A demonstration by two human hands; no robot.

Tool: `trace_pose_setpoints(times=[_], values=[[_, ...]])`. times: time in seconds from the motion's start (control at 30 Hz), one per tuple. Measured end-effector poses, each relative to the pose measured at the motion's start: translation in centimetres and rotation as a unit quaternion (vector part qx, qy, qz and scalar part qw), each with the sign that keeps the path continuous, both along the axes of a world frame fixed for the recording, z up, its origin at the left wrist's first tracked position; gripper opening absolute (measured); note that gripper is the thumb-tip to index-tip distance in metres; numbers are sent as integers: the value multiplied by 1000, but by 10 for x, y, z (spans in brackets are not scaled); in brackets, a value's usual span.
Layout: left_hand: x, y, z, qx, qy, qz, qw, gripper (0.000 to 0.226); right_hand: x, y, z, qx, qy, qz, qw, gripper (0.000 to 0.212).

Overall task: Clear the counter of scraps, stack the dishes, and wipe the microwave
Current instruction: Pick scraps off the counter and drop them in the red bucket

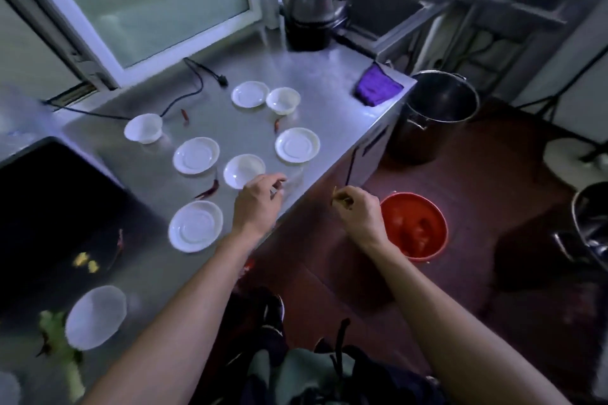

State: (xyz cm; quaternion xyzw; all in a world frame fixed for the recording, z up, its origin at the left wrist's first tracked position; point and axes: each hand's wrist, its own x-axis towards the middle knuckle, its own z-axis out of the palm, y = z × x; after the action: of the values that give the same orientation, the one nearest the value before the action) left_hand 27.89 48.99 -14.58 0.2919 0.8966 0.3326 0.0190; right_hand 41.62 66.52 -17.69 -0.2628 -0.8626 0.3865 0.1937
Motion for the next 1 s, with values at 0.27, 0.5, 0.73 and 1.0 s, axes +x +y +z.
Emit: trace_pose_setpoints(times=[0.27, 0.5, 0.73, 1.0], values=[[28, 119, -23, -32, -20, -145, 989, 29, 74, 75, -17, -12, -34, -137, 990, 10], [18, 217, -61, -48, -53, -227, 971, 29, 80, 139, -43, -50, -83, -201, 975, 9], [-15, 319, -111, -81, -124, -263, 953, 29, 50, 214, -76, -83, -156, -234, 956, 8], [-27, 380, -161, -145, -183, -279, 932, 34, 37, 256, -128, -146, -211, -281, 925, 9]])
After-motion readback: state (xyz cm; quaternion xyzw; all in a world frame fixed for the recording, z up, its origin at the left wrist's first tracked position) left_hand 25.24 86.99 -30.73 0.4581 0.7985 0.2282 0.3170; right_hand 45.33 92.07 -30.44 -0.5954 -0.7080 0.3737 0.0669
